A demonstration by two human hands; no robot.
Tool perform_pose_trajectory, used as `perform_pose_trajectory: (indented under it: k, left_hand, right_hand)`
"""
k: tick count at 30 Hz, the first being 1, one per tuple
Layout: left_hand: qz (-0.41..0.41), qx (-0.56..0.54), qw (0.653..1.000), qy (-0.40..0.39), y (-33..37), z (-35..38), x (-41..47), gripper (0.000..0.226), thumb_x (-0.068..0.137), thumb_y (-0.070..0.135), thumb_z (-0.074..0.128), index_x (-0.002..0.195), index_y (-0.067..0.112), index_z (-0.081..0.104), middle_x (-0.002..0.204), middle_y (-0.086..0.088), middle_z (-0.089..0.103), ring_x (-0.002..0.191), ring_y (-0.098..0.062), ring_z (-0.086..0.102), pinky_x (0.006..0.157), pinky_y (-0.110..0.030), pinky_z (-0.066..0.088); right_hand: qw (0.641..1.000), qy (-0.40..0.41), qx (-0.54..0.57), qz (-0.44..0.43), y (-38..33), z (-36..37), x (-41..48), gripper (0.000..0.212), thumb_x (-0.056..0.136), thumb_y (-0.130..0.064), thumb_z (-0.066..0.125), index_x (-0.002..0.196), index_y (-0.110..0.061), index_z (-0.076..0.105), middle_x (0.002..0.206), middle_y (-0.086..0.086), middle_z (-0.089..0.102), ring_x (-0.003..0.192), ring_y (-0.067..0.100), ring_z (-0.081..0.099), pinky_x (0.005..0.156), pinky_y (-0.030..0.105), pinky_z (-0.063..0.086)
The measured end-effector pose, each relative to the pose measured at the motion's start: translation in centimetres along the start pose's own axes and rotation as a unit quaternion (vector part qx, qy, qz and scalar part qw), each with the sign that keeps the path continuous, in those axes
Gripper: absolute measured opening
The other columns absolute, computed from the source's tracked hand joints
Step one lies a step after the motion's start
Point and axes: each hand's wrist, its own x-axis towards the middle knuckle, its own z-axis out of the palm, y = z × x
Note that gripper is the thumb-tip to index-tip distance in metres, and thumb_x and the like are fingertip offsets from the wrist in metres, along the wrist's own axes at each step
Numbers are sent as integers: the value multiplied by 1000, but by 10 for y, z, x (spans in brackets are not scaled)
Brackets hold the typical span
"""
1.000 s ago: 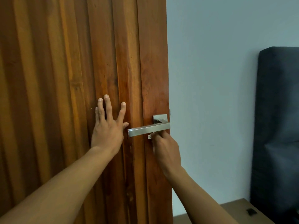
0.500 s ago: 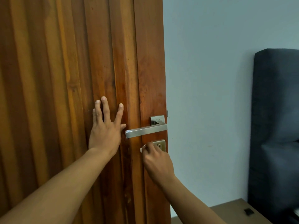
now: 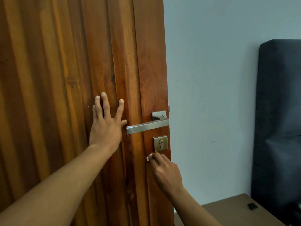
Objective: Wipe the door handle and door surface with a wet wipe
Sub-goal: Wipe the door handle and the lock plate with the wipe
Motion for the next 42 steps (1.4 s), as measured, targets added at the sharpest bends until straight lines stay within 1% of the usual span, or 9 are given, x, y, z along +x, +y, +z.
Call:
perform_pose_trajectory:
  k: [8,13,18,23,27,31,33,37,42]
  left_hand:
    - [3,7,1000,7,0,3,-1,70,101,46,23,153,22,-17,154,-28,-31,145,-46,-24,120,-55,3]
    - [1,11,1000,13,-1,5,0,72,100,47,24,151,23,-20,154,-28,-31,144,-45,-24,119,-53,1]
    - [4,8,1000,13,-1,4,-1,71,100,46,24,151,22,-18,154,-29,-30,145,-46,-22,119,-54,2]
    - [2,5,1000,6,1,3,-1,71,101,46,25,150,22,-22,153,-29,-33,144,-46,-25,120,-55,2]
    - [4,5,1000,1,1,1,0,71,101,46,24,152,22,-19,151,-28,-37,143,-46,-26,121,-55,3]
    - [2,12,1000,-5,1,0,1,71,102,46,24,152,22,-20,145,-27,-44,143,-46,-27,122,-55,2]
    - [-1,11,1000,-6,1,-1,1,71,102,46,24,151,22,-21,146,-26,-44,143,-46,-27,122,-54,3]
    - [-3,7,1000,-15,4,-2,0,71,102,46,23,152,22,-20,149,-28,-40,143,-46,-27,122,-54,4]
    - [-5,16,1000,-16,3,-4,0,71,102,46,23,152,21,-20,151,-29,-37,143,-46,-27,122,-54,4]
  right_hand:
    - [970,33,130,201,6,-3,-9,25,85,-25,67,106,-14,73,102,2,71,81,21,69,67,30,58]
    - [921,61,192,333,15,-3,-7,18,91,-14,65,106,-13,74,102,0,69,82,15,66,72,18,50]
    - [871,92,260,407,27,-11,9,14,92,-15,63,99,-18,74,93,-6,71,77,3,60,74,17,50]
    - [878,69,274,387,42,-23,26,14,92,-19,64,99,-22,75,96,-9,72,77,-3,56,69,1,35]
    - [884,98,309,335,48,-45,57,13,90,-19,66,95,-27,75,91,-16,69,80,-10,59,70,0,40]
    - [954,27,225,197,45,-47,63,17,90,-16,63,99,-24,76,99,-9,70,87,7,63,77,20,52]
    - [974,9,159,163,43,-44,59,19,89,-18,64,106,-20,74,106,-5,68,92,13,63,79,23,53]
    - [985,-19,85,149,39,-48,60,20,83,-16,68,103,-18,73,104,0,68,89,20,63,76,27,54]
    - [984,-96,32,148,32,-64,85,21,87,-11,59,106,-10,67,103,7,66,86,25,64,76,32,54]
